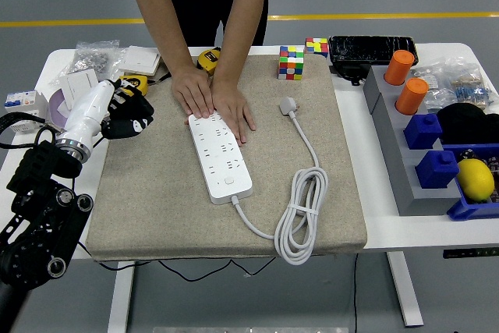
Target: Pick up the plug,place it near the board,insert it into the board,press the button
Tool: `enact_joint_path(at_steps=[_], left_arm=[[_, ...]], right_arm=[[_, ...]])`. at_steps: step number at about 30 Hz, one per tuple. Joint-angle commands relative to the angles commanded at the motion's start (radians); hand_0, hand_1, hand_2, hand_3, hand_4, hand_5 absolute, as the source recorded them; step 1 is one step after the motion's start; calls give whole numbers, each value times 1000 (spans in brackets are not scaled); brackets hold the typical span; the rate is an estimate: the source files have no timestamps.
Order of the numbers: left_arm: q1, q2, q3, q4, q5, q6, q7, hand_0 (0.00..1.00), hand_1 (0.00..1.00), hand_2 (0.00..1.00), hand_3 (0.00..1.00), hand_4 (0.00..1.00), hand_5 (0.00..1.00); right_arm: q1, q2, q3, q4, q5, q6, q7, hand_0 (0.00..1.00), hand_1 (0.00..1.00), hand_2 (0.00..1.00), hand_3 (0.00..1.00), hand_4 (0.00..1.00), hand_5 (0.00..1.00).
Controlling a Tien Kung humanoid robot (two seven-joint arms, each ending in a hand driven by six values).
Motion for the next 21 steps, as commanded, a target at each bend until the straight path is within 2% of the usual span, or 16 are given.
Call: enact_joint_path(at_steps=[4, 5, 10, 11, 16, 17, 21], left_arm=[[22, 6, -11, 22, -3, -5, -1, 392, 388, 430, 570, 558, 2], [29, 6, -10, 25, -7, -10, -3, 399, 458, 477, 598, 573, 2], [46, 2, -1, 27, -50, -46, -15, 399, 458, 477, 598, 573, 2], [49, 1, 5, 29, -70, -55, -21, 500, 601, 629, 638, 661, 2], [53, 0, 25, 40, -119, -75, -34, 500, 601, 629, 638, 661, 2], [52, 0, 27, 42, -133, -84, -34, 575, 715, 744, 804, 901, 168], [48, 0, 35, 52, -181, -101, -35, 575, 715, 744, 804, 901, 168]], right_arm=[[0, 0, -2, 0, 2, 0, 0, 833, 725, 722, 763, 998, 988], [1, 0, -5, 0, 4, -1, 0, 833, 725, 722, 763, 998, 988], [2, 0, -17, 0, 11, -2, -1, 833, 725, 722, 763, 998, 988], [2, 0, -20, 0, 12, -3, -2, 833, 725, 721, 763, 998, 988], [0, 0, -17, 0, 6, -4, -4, 833, 725, 721, 763, 998, 988], [-1, 0, -17, 0, 5, -4, -5, 833, 725, 722, 763, 998, 988], [-1, 0, -17, 0, 3, -3, -6, 833, 725, 722, 763, 998, 988]])
